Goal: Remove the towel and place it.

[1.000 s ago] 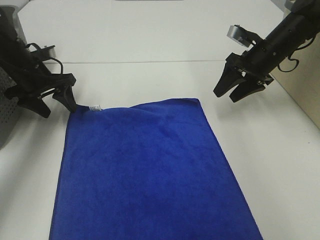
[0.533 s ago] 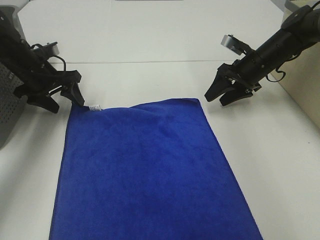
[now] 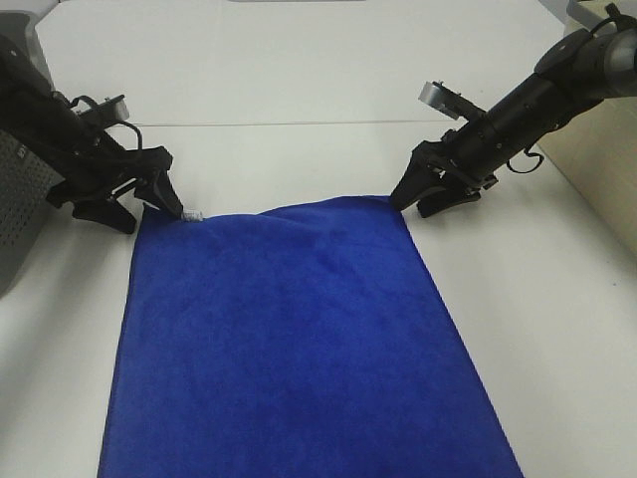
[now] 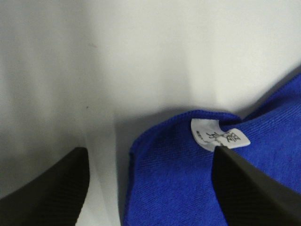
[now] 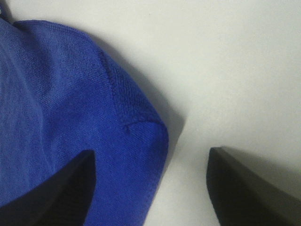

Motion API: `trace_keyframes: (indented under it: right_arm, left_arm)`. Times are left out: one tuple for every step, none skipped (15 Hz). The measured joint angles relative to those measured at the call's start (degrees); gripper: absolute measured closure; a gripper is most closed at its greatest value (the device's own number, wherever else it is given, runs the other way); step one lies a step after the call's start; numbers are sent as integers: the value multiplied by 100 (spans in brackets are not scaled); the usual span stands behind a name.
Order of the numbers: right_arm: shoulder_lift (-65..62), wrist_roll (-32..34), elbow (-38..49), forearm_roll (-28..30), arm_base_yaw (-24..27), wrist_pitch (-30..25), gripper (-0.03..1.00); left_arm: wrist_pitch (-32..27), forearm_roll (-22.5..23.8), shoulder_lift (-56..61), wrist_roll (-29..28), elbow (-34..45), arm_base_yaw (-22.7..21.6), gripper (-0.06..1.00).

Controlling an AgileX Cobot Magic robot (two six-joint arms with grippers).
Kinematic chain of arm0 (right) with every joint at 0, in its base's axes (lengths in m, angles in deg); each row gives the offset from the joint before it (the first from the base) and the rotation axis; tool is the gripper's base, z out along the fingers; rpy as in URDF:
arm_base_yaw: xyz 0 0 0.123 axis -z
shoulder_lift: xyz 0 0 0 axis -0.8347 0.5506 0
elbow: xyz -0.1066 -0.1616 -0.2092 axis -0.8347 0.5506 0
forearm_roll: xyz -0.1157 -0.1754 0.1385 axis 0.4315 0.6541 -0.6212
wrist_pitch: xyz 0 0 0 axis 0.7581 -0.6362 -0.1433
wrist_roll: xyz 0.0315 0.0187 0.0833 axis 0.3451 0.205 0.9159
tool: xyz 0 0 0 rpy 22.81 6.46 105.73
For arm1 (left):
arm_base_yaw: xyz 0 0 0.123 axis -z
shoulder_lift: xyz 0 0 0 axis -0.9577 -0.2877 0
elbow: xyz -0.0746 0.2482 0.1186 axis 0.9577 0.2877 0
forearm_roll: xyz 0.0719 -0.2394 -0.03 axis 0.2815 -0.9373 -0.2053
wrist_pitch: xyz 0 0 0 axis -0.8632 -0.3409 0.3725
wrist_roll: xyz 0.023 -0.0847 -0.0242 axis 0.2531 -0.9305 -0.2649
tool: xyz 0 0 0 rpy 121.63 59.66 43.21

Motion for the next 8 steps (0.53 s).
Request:
trace_keyframes:
  right_arm:
    - [46, -6, -23, -86, 0, 11, 29]
    - [80, -11, -40, -195, 0, 29, 29]
    - [120, -17, -46, -269, 0, 29, 29]
    - [138, -29, -52, -338, 0, 23, 30]
    - [149, -40, -52, -372, -11, 23, 30]
    - [160, -46, -52, -372, -46, 63, 30]
    - [166, -57, -63, -372, -120, 138, 30]
    - [166, -103, -69, -332, -235, 264, 30]
  left_arm:
    - [0, 0, 0, 23, -6, 0, 25]
    - [0, -6, 0, 52, -6, 0, 25]
    - [0, -6, 0, 74, -6, 0, 25]
    - [0, -6, 0, 86, -6, 0, 25]
    - [0, -6, 0, 97, -6, 0, 25]
    - [0, -6, 0, 97, -6, 11, 25]
    - [6, -11, -11, 120, -6, 34, 25]
    - [29, -17, -23, 166, -6, 97, 25]
